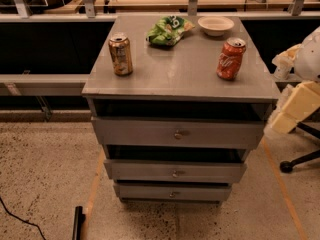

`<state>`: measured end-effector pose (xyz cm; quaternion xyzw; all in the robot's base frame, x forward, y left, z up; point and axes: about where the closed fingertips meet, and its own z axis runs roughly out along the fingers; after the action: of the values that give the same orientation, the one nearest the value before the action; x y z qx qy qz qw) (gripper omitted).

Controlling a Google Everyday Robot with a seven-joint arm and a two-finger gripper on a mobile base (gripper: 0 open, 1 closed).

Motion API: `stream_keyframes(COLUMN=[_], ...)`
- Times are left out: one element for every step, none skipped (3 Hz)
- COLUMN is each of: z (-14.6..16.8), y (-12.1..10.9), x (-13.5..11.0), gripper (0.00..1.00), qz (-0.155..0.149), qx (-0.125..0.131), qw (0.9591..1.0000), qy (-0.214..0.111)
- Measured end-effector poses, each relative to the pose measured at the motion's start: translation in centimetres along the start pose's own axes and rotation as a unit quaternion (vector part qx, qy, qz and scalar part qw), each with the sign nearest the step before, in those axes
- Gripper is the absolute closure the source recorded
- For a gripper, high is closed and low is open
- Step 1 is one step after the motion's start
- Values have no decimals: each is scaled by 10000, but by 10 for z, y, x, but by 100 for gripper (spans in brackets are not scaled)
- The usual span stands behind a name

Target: Pick coke can

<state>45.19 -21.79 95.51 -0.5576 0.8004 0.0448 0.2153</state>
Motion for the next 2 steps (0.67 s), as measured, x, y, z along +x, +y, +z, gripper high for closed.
stream_keyframes(z=[42, 60], y=[-26, -34], x=[1, -3], gripper=[0, 0], qz=[701, 1174], qx=[-38, 247], qw=[9907, 9762], qy=[-1164, -1808])
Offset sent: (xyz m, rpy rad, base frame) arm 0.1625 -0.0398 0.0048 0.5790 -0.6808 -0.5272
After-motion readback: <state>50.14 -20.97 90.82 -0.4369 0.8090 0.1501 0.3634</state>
